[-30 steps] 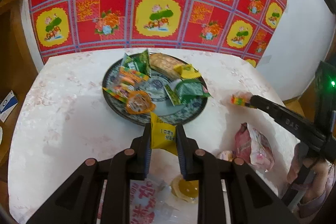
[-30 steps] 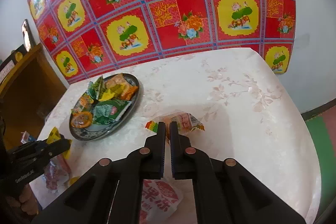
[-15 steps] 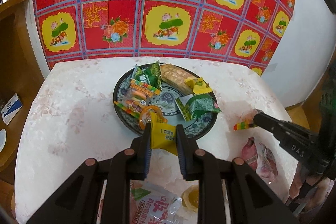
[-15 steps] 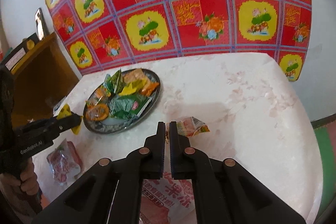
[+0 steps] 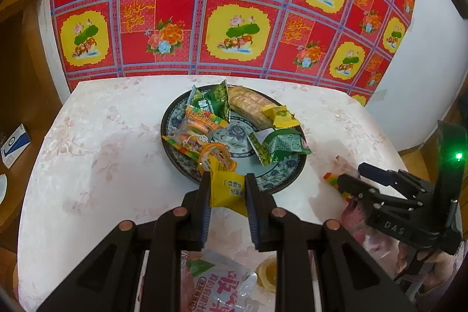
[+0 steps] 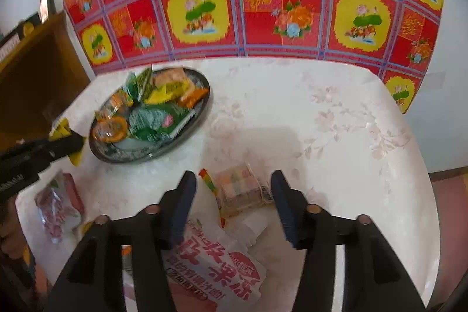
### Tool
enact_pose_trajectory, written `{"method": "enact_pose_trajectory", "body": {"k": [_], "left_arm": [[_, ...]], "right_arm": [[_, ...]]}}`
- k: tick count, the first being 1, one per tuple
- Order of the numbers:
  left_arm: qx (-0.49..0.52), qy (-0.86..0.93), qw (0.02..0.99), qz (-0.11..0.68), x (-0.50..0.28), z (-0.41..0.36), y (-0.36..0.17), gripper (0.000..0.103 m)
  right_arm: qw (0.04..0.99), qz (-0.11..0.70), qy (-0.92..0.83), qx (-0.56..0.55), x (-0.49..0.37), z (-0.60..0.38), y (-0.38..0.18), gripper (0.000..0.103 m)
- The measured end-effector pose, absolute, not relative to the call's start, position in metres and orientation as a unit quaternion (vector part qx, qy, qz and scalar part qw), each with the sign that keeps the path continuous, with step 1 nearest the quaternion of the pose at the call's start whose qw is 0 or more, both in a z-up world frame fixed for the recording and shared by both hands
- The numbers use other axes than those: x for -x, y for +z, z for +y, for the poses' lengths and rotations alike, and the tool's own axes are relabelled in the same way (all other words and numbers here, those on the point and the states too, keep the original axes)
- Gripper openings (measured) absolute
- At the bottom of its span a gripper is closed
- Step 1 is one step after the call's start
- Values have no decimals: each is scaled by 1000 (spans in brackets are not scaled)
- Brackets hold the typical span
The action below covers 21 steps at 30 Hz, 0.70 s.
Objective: Organize snacks
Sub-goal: 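Carry the yellow packet and striped candy bag over the plate with both grippers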
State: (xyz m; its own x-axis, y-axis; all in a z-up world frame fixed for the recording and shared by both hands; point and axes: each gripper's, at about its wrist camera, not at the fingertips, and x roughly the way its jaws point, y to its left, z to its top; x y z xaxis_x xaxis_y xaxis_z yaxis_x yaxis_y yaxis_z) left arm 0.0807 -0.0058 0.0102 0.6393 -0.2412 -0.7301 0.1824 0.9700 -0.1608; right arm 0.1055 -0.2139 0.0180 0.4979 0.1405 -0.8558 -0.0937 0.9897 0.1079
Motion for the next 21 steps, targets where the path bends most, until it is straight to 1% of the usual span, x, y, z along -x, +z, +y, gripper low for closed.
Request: {"method": "enact_pose_trajectory", "body": {"k": [6,7,9,14,21], "left_arm": [[35,-118,904,409,-81,-7,9,22],[35,-117,904,409,-81,-7,9,22],[35,-117,904,409,-81,-7,9,22],[35,-117,905,408,-82,-6,9,22],[31,-114,909,400,-91,-4,14,22]], "right_arm": [[853,517,69,-32,-111,-219,6,59],[853,517,71,-26,-111,-219,6,55],[854,515,71,-22,-110,-218,7,42],[860,504,73,-22,-109,-216,12,40],[875,475,86,-23,-108,-207,35,40]]}}
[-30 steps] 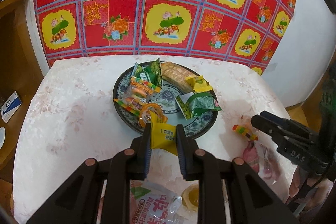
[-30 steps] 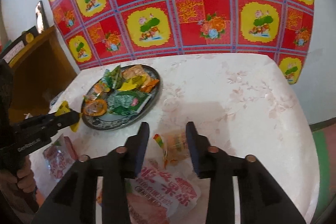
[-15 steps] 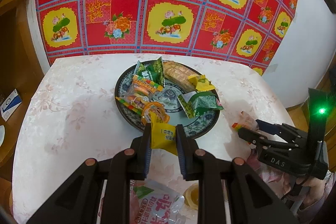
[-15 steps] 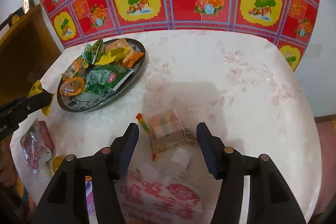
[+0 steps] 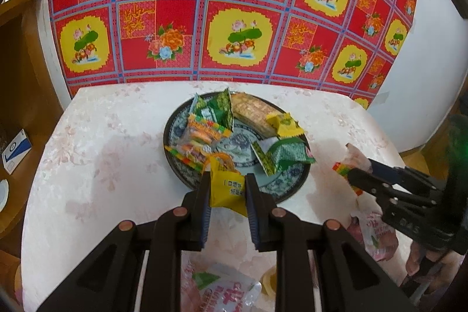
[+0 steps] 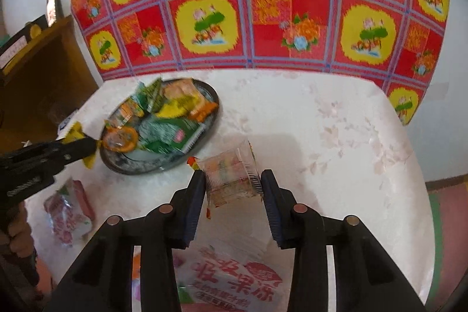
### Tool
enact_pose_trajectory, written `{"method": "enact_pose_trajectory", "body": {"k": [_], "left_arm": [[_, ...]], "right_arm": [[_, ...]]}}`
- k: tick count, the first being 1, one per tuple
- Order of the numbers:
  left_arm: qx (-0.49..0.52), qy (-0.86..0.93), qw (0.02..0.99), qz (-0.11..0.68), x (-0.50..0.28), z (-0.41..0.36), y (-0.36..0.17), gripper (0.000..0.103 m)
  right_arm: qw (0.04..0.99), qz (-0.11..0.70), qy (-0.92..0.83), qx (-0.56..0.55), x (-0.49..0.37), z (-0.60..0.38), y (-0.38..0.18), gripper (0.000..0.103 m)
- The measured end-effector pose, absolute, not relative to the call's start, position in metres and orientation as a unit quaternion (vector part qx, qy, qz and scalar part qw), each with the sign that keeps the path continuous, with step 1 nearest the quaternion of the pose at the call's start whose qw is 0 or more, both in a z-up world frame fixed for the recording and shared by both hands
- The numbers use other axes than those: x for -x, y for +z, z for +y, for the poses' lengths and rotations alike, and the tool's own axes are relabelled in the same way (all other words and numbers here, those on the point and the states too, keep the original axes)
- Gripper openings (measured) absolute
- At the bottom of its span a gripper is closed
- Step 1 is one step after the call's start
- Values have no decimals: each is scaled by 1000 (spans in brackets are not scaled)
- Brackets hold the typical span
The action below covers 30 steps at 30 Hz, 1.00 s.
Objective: Organize snacks
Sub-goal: 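Carry the yellow packet and striped candy bag over the plate with both grippers, then lower both snacks onto the plate and open both grippers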
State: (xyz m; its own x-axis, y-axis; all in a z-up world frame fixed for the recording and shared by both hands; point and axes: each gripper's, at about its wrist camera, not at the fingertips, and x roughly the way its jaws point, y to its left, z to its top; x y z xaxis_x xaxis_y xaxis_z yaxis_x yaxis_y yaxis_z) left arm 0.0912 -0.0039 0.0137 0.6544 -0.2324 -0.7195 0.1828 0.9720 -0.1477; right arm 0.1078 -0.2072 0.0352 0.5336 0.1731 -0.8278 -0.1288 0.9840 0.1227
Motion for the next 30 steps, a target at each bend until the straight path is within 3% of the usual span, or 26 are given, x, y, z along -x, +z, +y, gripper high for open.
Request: {"method": "enact_pose_trajectory", "body": {"k": [30], "left_arm": [[14,-104,901,421,-147,4,-13,23]], "right_arm": [[868,460,188,17,-115,-137,50,40]]}}
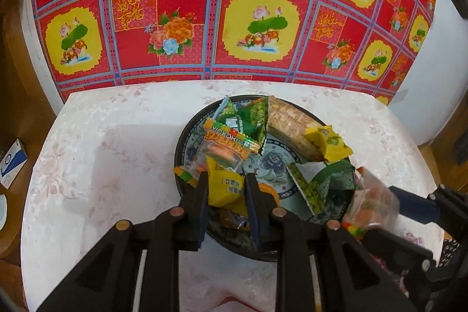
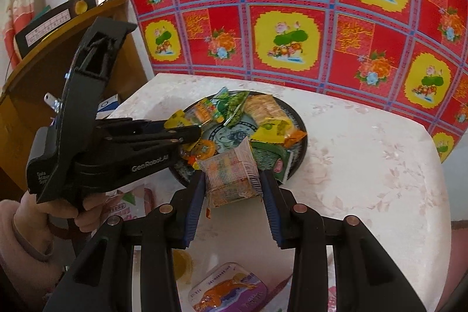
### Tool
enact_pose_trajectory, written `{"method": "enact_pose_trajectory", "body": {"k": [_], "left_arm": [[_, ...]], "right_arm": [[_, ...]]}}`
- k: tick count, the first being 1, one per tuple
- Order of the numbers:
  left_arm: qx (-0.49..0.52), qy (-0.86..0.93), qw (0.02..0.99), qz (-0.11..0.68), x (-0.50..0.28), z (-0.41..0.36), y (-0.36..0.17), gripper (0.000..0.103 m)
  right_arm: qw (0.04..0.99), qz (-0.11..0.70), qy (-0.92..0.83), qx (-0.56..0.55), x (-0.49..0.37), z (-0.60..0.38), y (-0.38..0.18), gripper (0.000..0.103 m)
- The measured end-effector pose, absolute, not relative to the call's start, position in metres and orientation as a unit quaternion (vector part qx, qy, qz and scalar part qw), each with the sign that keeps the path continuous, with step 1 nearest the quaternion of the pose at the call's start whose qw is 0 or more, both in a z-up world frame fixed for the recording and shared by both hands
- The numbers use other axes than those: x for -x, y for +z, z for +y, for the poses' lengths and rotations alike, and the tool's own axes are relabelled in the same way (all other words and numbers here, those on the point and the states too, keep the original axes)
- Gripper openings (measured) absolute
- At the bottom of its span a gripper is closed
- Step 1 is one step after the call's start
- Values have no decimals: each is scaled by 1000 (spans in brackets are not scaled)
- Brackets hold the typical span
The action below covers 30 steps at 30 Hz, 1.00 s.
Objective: Organize snacks
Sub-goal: 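Lower both snacks onto the plate and open both grippers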
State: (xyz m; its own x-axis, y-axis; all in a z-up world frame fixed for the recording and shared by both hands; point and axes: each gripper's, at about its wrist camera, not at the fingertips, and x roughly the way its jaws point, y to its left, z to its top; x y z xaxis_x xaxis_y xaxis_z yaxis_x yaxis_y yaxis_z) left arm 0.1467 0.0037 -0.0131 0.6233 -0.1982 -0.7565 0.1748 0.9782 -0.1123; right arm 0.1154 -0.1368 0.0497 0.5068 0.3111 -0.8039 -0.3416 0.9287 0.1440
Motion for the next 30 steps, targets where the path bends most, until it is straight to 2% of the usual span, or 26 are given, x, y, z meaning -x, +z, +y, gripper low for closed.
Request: {"method": "enact_pose_trajectory", "body": {"k": [5,8,30], "left_arm": [[25,-112,900,422,-145,5,-10,42],[27,-111,901,419,-141,6,-7,48],[69,-95,903,413,-121,33,9,49]], "right_arm": [[864,461,199,28,-119,-128,46,40],[863,460,205,34,-121,-124,44,40],[855,473,210,36,-135,-101,20,40]]}}
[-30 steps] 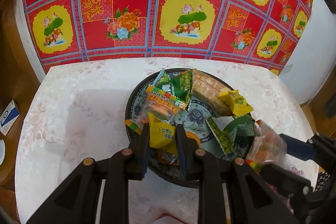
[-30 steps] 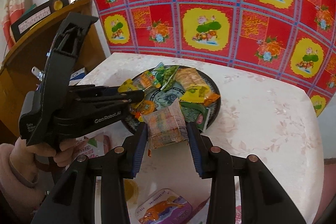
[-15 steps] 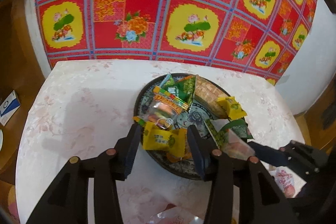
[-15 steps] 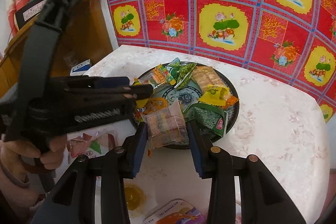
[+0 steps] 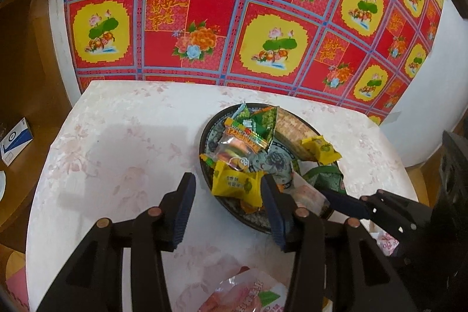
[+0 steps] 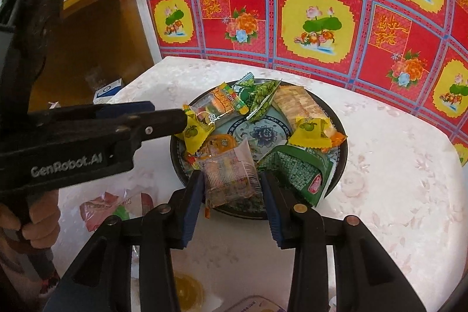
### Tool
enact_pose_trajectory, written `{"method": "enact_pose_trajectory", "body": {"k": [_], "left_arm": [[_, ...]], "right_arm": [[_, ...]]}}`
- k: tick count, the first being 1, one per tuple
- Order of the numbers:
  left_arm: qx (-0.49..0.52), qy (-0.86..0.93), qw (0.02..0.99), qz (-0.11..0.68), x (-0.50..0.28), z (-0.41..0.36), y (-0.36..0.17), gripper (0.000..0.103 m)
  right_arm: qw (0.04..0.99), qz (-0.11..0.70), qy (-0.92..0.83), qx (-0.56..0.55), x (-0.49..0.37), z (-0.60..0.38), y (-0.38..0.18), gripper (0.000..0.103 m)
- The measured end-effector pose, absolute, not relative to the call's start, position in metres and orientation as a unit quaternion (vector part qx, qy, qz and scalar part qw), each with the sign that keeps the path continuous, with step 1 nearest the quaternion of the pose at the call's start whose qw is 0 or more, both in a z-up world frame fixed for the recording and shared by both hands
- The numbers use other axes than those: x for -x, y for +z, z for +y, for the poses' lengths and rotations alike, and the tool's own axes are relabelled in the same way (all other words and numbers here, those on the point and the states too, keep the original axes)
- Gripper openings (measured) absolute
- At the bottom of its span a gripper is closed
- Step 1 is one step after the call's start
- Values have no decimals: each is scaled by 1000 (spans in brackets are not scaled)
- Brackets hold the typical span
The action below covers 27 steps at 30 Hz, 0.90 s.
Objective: Organize snacks
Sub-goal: 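Lower both snacks onto the plate and open both grippers, then move the left gripper to the pink-printed bag while the right gripper approaches the jelly cup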
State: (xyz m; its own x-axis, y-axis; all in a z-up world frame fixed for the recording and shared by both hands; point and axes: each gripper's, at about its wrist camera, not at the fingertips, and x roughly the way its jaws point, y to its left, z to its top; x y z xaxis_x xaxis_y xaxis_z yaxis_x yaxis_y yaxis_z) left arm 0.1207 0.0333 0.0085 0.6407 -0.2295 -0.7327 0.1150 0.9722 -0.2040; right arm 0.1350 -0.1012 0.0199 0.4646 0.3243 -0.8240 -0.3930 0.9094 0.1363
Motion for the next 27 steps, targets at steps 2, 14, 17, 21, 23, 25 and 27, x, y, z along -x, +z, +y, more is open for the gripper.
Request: {"method": "enact_pose_trajectory", "body": {"k": [2,14,17,21,23,25,27], "left_arm": [[70,-97,899,421,-119,34,9,49],[69,-99,897,424,-101,34,17,49],[66,-102,897,425,-93,34,20,49],[69,-103,895,428,-81,34,21,49],[73,-106,893,432,-75,35,20,49],[72,-108,891,435,-70,35,20,49],[68,-108,889,439,-66,34,18,49]], "right_arm": [[855,473,209,34,-135,-100,19,42],[868,452,205,11,-128,-110,34,50],[865,455,209,-3,-123,-116,39,50],[863,459,213,-14,-114,-123,45,50],[860,461,216,-19,-108,-125,47,50],[857,465,221,-21,-103,-127,49,50],[854,469,224,-23,-97,-128,49,50]]}}
